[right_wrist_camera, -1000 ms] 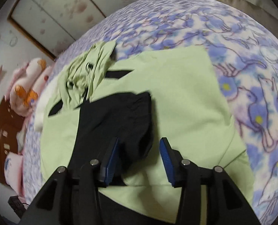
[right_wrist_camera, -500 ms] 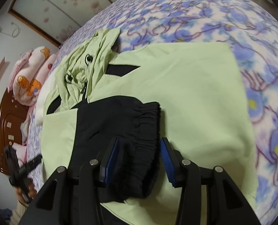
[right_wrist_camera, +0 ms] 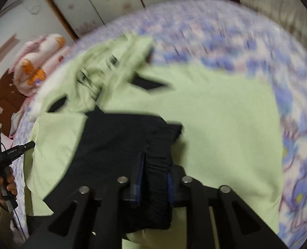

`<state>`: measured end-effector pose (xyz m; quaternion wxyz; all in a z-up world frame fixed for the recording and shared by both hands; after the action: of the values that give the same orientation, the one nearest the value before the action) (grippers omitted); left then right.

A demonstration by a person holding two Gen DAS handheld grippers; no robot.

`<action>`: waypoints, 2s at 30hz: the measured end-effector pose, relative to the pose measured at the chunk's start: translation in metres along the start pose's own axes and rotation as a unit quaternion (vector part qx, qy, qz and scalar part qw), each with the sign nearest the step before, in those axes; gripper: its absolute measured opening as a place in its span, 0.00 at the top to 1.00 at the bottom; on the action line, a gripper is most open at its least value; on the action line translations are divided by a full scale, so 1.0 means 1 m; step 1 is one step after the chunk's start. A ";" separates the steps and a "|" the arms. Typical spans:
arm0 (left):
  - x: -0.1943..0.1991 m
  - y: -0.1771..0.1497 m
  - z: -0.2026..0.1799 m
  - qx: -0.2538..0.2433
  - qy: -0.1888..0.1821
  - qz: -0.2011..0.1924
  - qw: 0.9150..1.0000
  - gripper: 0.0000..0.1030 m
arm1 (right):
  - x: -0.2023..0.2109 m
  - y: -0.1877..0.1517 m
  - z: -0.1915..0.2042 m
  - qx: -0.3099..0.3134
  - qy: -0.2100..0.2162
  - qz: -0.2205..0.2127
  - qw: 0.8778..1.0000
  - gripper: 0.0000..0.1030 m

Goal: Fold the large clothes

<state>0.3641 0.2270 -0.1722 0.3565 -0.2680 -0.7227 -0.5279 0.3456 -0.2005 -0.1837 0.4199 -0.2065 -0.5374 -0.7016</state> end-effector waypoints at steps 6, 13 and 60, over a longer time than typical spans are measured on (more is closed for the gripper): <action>-0.008 0.007 0.027 0.001 0.072 -0.016 0.997 1.00 | -0.025 -0.004 -0.011 0.034 -0.091 0.001 0.995 0.87; -0.005 -0.003 0.055 0.033 0.061 0.007 0.998 0.95 | -0.003 -0.013 -0.035 -0.048 -0.055 0.023 0.997 0.76; 0.021 -0.108 -0.048 -0.084 0.006 0.065 0.994 0.48 | 0.040 -0.066 0.003 -0.025 -0.061 0.020 0.998 0.96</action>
<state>0.2800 0.1493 -0.2078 0.3703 -0.3404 -0.6552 -0.5637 0.2691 -0.2073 -0.1914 0.3951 -0.2705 -0.5400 -0.6922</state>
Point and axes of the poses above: each gripper's, at about its wrist camera, not at the fingertips, and x roughly against the way its jaws point, z to its left, y to its top, the point moved 7 cm from there along -x, roughly the way its jaws point, and after that the axes turned 4 degrees about y, right-handed, at the moved point
